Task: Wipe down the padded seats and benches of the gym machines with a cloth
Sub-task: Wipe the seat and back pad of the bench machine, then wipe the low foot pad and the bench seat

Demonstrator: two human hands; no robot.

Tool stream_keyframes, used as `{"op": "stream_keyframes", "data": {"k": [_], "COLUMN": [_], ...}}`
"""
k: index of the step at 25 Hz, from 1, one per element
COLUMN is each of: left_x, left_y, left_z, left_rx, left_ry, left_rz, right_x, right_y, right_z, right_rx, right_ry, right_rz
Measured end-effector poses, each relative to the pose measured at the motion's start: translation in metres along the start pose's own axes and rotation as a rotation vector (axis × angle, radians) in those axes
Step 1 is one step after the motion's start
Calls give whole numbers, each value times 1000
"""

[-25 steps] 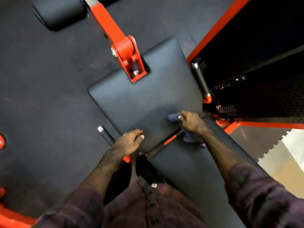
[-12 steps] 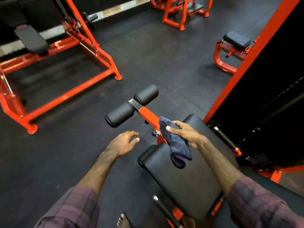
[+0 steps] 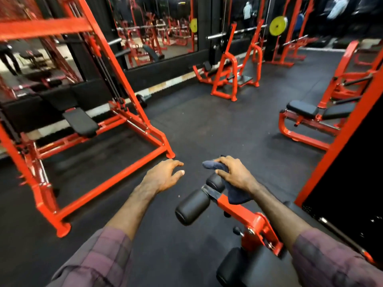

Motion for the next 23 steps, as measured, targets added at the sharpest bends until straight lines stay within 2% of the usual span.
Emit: {"op": "stream_keyframes", "data": {"k": [5,9,13,18,23], "left_x": [-67,-116,-150,-151,-112], "left_y": [-26,-24,-34,-55,-57], "left_z": [99,216,352,503,643], "left_rx": [102,120,38,57,23], "left_ry": [87,161,271,366,527], "left_rz": [33,80,145,137,170], "right_x": [1,37,71,82,120], "right_y": [7,6,-14,-76,-126], "right_z": [99,206,320,418,465], "right_rx": [104,171,284,459,635], "right_ry": [6,44,125,178,221], "right_rz": [-93,-55,3,54,80]}}
Point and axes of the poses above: each hand's wrist, its own z-axis towards the middle knuckle, its own y-axis out of the palm, x = y × z, the point moved 2 cm from there along z, towards the middle knuckle, and after that the axes turned 15 degrees about z, right-handed, at the moved point
